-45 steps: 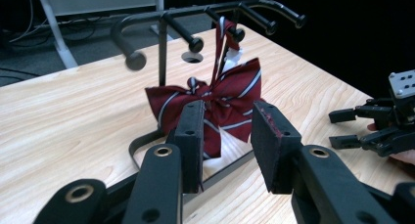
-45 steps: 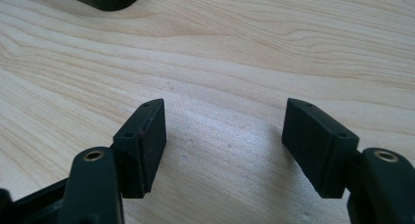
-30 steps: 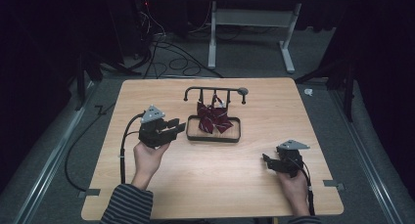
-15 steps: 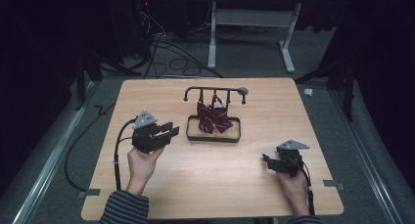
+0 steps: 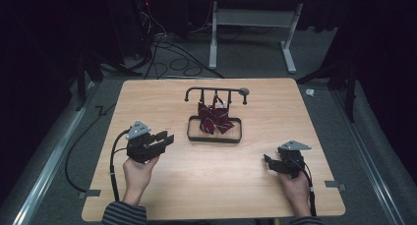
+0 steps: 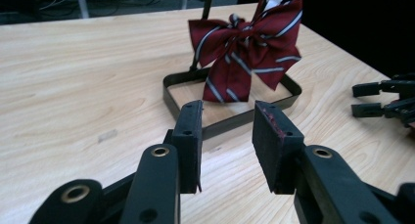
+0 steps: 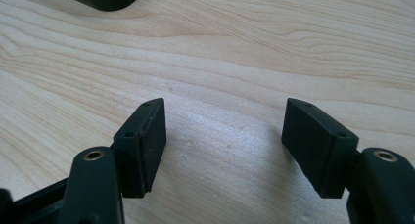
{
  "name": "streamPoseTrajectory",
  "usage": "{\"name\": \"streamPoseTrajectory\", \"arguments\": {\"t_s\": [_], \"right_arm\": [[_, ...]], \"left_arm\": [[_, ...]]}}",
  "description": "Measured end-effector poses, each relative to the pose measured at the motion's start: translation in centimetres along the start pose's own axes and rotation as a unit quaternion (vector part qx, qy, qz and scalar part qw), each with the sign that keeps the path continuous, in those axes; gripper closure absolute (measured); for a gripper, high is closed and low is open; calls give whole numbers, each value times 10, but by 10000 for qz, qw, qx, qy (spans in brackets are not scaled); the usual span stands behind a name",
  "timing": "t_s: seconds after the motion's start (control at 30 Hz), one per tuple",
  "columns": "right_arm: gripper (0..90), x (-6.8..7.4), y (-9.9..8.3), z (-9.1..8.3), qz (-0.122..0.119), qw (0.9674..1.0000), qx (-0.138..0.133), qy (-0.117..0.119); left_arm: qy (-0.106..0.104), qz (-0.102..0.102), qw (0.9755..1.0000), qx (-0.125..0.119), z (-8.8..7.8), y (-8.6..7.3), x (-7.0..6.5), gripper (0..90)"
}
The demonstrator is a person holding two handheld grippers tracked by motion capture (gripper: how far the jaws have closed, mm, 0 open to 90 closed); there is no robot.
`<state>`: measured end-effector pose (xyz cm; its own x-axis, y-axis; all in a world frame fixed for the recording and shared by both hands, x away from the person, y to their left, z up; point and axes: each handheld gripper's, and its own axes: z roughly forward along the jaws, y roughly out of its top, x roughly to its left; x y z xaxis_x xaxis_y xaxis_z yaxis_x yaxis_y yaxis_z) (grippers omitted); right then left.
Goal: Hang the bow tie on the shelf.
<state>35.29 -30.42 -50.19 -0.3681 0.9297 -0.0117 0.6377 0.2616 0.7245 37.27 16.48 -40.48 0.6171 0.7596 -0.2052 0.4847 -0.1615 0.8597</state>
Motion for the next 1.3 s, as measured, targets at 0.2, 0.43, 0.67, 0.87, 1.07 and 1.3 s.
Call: {"name": "streamPoseTrajectory", "arguments": {"t_s": [0.2,0.43,0.67,0.87,1.07,1.3], "right_arm": [[344,0,0,0,-1,10000,1,0],[344,0,0,0,-1,10000,0,-2],[344,0,0,0,0,10000,0,-5],[344,0,0,0,0,10000,1,-4],[344,0,0,0,1,10000,-6,-9],[344,0,0,0,1,10000,-7,-10]], "left_arm": [[84,-137,9999,-19,-3,-13,4,642],[299,-148,9993,138,-3,-29,7,633],[400,-152,9986,310,2,-43,7,619],[424,-234,9981,376,6,-53,9,603],[585,-230,9969,480,9,-65,7,573],[825,-110,9942,684,20,-80,1,525]]}}
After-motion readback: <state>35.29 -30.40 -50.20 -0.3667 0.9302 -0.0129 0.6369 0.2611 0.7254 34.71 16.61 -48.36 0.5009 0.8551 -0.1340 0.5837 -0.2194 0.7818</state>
